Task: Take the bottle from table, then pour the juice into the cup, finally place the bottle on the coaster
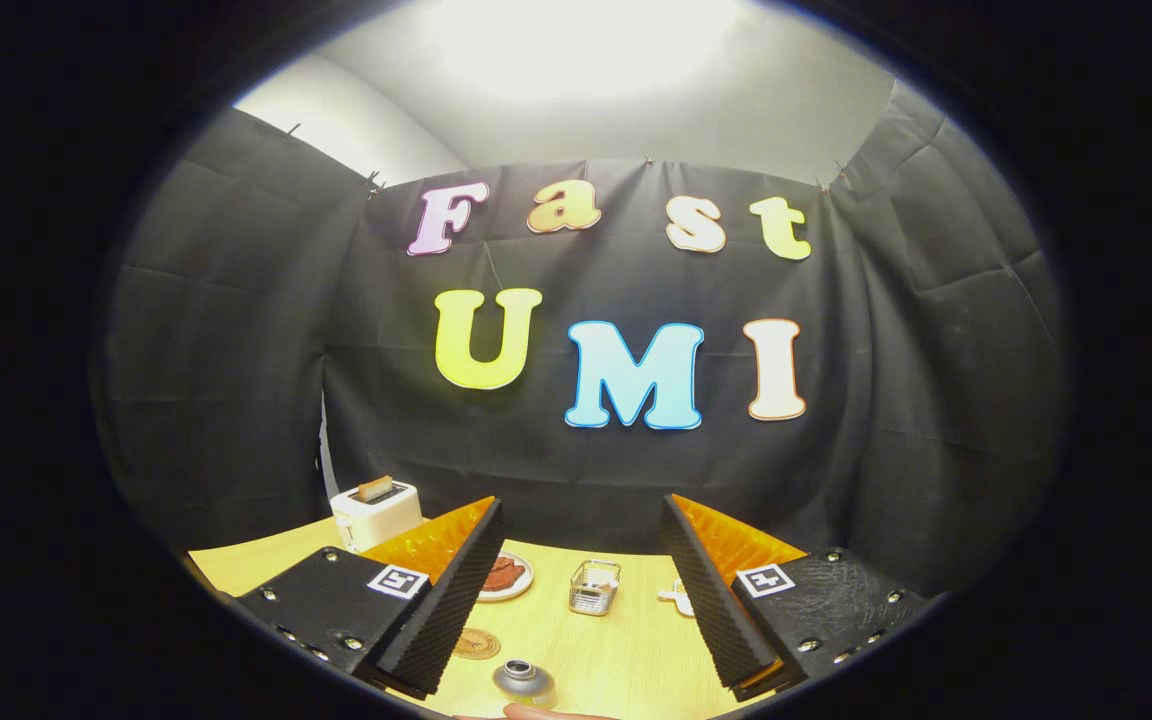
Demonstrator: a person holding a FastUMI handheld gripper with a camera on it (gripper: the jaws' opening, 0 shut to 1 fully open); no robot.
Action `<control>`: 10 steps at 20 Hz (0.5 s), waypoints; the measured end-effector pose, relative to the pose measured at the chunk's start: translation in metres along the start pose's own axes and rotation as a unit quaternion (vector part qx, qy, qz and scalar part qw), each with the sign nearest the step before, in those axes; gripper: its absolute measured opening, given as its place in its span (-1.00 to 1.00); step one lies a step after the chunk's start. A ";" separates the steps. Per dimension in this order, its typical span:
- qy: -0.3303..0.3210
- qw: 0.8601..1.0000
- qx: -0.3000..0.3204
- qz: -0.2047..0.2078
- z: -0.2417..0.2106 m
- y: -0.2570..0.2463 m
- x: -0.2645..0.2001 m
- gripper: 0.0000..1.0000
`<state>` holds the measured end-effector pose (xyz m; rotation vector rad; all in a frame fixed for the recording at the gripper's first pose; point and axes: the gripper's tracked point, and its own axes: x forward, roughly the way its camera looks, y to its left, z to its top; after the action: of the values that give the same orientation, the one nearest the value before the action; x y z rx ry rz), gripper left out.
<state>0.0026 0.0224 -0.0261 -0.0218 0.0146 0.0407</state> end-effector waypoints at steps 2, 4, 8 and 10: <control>0.003 1.000 0.002 0.003 -0.008 0.004 0.001 0.93; 0.003 1.000 0.004 0.004 -0.016 0.006 0.002 0.94; 0.001 1.000 0.003 0.007 -0.041 0.013 0.003 0.94; -0.002 1.000 0.002 0.004 -0.058 0.016 0.002 0.94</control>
<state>0.0036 0.0376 -0.0843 -0.0186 0.0106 0.0486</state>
